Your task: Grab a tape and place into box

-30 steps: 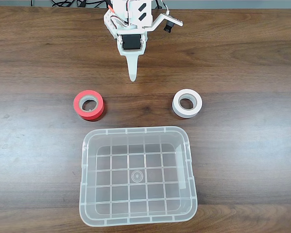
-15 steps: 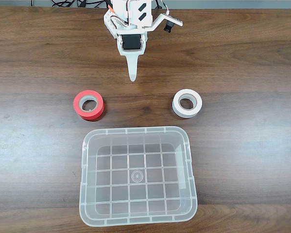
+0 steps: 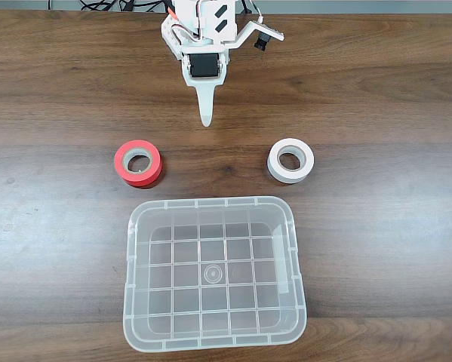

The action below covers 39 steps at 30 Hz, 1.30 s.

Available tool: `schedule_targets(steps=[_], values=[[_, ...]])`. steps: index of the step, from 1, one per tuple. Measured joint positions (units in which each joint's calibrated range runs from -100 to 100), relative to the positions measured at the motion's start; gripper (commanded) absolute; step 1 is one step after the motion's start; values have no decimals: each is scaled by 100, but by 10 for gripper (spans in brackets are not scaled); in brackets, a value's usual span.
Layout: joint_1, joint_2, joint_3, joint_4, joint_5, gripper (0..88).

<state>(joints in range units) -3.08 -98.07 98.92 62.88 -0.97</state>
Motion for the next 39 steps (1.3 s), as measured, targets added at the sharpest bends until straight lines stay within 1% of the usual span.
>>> schedule_targets(steps=[20, 28, 34, 39], values=[[-143, 0, 0, 0, 0, 31], [-143, 0, 45, -483, 16, 30], [-195, 0, 45, -534, 490, 13], [-195, 0, 45, -534, 610, 13]])
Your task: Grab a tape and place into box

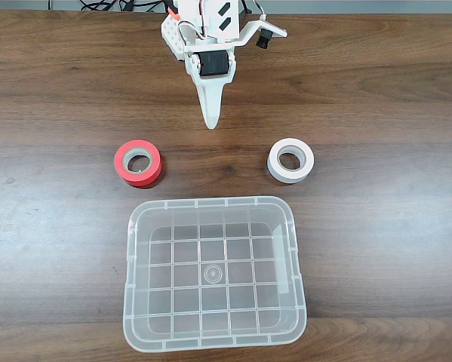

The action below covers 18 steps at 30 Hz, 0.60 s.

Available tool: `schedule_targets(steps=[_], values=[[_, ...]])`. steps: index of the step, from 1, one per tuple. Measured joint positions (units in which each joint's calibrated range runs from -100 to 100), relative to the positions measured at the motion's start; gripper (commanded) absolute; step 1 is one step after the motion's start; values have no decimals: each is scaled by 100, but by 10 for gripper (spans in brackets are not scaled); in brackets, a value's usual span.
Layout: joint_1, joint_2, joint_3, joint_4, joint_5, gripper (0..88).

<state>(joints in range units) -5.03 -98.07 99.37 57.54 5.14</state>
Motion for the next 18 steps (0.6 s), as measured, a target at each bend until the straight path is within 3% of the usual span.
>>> schedule_targets(steps=[18], values=[[-68, 0, -99, 424, 157, 13]])
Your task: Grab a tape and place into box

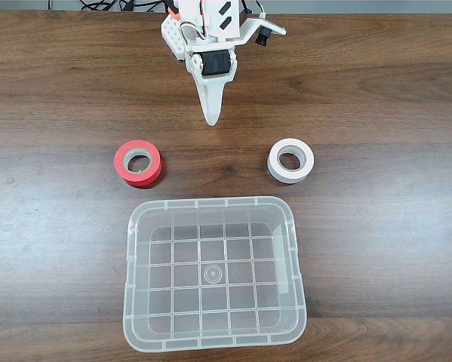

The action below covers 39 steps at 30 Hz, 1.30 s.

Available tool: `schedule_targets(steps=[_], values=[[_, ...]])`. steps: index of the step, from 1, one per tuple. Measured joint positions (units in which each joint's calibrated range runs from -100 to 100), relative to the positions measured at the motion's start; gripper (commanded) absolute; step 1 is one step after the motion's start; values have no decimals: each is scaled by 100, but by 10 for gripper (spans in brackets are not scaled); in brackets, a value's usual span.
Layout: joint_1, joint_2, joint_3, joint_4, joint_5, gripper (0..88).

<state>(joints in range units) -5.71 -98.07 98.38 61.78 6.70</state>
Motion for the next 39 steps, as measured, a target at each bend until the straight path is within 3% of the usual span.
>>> schedule_targets(steps=[9, 20, 29, 39], values=[[0, 234, -325, 8, 99, 13], [23, 2913, -1661, -407, 99, 13], [1187, 5475, -3890, -424, 63, 13], [2156, 8020, -6408, 322, 68, 25]])
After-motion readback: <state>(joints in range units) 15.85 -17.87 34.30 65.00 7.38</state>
